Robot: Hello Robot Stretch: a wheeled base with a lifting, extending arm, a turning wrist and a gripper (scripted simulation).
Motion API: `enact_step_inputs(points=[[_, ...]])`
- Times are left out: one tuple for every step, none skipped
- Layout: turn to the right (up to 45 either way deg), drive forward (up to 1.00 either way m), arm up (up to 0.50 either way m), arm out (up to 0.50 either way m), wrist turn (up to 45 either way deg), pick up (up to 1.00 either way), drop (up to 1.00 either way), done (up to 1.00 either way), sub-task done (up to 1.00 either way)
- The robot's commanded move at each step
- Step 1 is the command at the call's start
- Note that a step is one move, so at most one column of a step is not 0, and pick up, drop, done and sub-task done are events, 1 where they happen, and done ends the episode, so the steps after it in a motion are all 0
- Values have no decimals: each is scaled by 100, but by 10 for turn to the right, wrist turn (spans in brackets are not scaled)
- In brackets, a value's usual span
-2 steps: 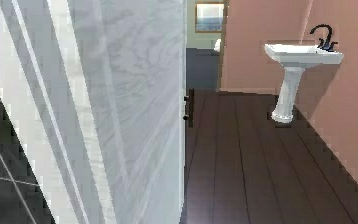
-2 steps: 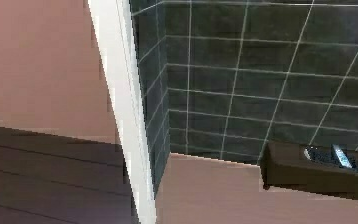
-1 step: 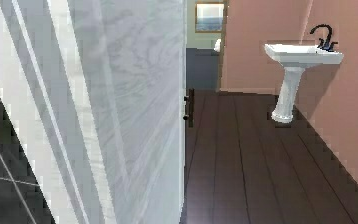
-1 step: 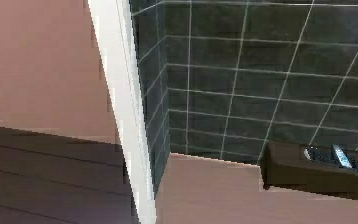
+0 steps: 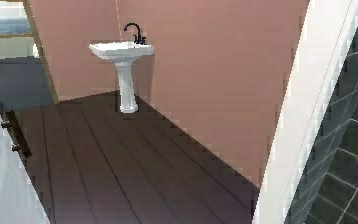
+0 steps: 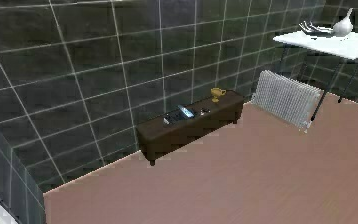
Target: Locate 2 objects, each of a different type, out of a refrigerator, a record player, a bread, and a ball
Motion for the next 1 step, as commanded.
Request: enact_step_inputs(points=[[90,0,0,0,0,0,0,0,0]])
